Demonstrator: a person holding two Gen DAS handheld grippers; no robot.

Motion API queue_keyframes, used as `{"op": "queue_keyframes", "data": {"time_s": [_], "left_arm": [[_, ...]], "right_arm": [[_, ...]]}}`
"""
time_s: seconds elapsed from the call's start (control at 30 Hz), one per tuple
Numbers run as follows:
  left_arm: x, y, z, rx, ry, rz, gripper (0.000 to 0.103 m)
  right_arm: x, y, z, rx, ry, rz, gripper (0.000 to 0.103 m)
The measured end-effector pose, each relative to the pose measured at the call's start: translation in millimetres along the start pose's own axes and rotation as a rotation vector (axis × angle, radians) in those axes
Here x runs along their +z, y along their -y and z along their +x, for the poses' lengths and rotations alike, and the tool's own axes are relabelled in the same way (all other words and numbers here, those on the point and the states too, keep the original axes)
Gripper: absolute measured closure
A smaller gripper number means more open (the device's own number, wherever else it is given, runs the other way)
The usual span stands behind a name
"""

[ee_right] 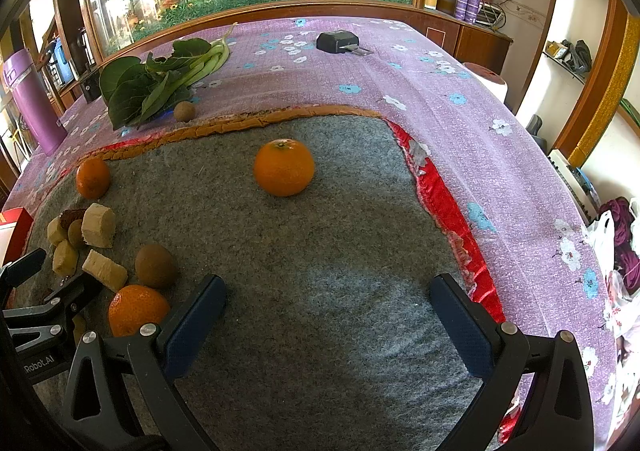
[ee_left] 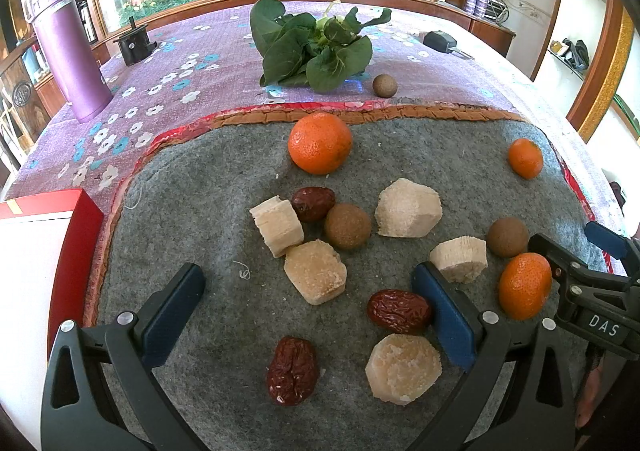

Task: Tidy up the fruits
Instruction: 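Grasp a pale cube with the left tool while the right tool grasps a mandarin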

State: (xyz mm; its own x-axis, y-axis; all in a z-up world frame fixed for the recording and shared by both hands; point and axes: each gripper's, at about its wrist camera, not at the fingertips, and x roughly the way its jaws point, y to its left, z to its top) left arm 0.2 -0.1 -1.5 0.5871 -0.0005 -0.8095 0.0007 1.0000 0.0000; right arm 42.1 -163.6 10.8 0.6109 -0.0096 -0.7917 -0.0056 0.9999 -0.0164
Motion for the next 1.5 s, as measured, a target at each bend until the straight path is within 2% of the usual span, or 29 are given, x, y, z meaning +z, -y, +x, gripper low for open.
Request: {"op": "queue_keyframes", "data": {"time_s": [0.1, 0.23, 0.37, 0.43, 0.5, 0.57, 0.63, 0.73, 0.87, 0.93, 1.07, 1.13, 1.27, 1.3, 1.33, 1.4, 1.43, 1.5], "left_arm": [[1, 0, 0, 0.003, 0.000, -0.002, 0.000], [-1, -6, -3, -0.048, -0.054, 0.044, 0.000], [-21, -35, -35, -0.087, 0.050, -0.066, 0.000], [-28, -41, -58, -0.041, 0.125, -0.056, 0.000], [-37, -42, -82, 0.040, 0.210, 0.009, 0.000], [-45, -41, -93, 0.099, 0.248, 0.059, 0.000], [-53, -39, -98, 0.111, 0.262, 0.093, 0.000], [-58, -39, -94, 0.058, 0.248, 0.097, 0.000], [-54, -47, -78, -0.064, 0.132, 0.039, 0.000], [-55, -49, -74, -0.108, 0.120, 0.014, 0.000], [-58, -48, -77, -0.117, 0.120, -0.004, 0.000], [-57, -40, -75, -0.090, 0.094, 0.034, 0.000], [-58, -24, -72, -0.082, 0.039, 0.078, 0.000], [-58, -22, -73, -0.090, 0.037, 0.077, 0.000], [-57, -20, -74, -0.098, 0.032, 0.074, 0.000], [-57, -15, -76, -0.095, 0.025, 0.066, 0.007], [-57, -13, -76, -0.098, 0.024, 0.069, 0.011], [-57, -7, -76, -0.100, 0.020, 0.073, 0.028]], "right_arm": [[0, 0, 0, 0.001, 0.000, 0.001, 0.000], [-1, 1, -2, 0.013, 0.002, 0.001, 0.000], [-2, 15, -16, 0.110, 0.049, 0.059, 0.000], [-5, 23, -31, 0.170, 0.108, 0.099, 0.000], [-9, 28, -49, 0.238, 0.183, 0.117, 0.001], [-13, 26, -62, 0.284, 0.218, 0.091, 0.001], [-21, 16, -70, 0.342, 0.204, 0.031, 0.001], [-26, -1, -71, 0.379, 0.165, -0.014, 0.001], [-24, -29, -60, 0.329, 0.085, -0.101, 0.009], [-24, -34, -54, 0.318, 0.054, -0.112, 0.012], [-23, -44, -40, 0.329, 0.002, -0.114, 0.019], [-22, -50, -31, 0.335, -0.041, -0.112, 0.027], [-20, -54, -30, 0.305, -0.040, -0.127, 0.036], [-20, -53, -31, 0.305, -0.038, -0.123, 0.046], [-20, -50, -32, 0.317, -0.036, -0.110, 0.051], [-19, -39, -30, 0.384, -0.040, -0.062, 0.063], [-18, -31, -27, 0.430, -0.045, -0.021, 0.064], [-17, -17, -22, 0.514, -0.053, 0.049, 0.066]]}}
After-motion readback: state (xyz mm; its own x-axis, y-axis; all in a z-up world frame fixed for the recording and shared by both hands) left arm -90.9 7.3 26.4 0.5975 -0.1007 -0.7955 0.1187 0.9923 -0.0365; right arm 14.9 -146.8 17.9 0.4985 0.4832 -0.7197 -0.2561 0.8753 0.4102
